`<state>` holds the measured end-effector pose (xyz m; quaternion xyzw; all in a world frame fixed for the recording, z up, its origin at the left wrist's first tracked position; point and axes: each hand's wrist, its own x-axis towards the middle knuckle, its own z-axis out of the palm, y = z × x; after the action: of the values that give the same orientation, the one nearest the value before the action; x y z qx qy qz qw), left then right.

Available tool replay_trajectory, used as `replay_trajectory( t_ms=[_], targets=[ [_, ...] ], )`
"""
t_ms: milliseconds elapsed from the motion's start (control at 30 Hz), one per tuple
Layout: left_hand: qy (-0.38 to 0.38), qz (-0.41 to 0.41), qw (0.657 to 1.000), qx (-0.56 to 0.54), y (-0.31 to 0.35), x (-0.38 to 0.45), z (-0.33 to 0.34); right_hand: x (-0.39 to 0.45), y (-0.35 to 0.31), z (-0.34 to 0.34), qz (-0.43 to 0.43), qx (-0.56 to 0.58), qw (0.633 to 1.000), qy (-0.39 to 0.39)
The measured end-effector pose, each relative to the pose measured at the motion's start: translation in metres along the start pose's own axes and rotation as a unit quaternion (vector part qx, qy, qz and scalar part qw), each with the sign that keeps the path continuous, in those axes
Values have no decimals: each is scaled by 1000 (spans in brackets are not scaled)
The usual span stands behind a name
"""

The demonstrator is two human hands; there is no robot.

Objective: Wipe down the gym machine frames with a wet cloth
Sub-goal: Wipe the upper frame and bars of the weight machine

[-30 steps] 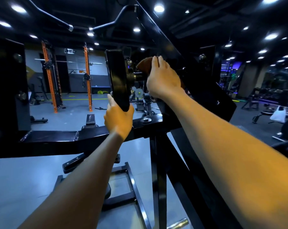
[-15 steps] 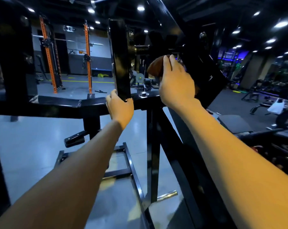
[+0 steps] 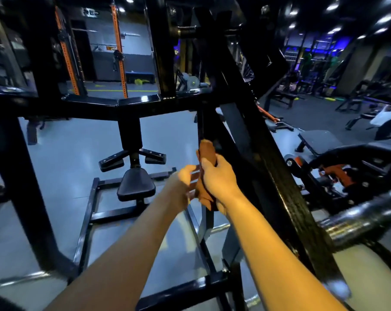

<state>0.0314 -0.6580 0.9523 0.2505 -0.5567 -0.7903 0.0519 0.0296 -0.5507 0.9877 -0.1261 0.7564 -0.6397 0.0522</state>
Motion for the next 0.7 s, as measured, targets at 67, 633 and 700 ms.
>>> replay_trajectory(
  t_ms=[67,633,700],
  targets=[
    [20,-20,1000,3,-22,-8,-2,-13,29,2,112,91,989,-23],
    [-99,-197,975,23,-133,-57,-43,-127,136,16,335,286,891,111],
    [-117,-224,967,26,-151,-59,-44,-143,157,7,351,279,879,164]
  ],
)
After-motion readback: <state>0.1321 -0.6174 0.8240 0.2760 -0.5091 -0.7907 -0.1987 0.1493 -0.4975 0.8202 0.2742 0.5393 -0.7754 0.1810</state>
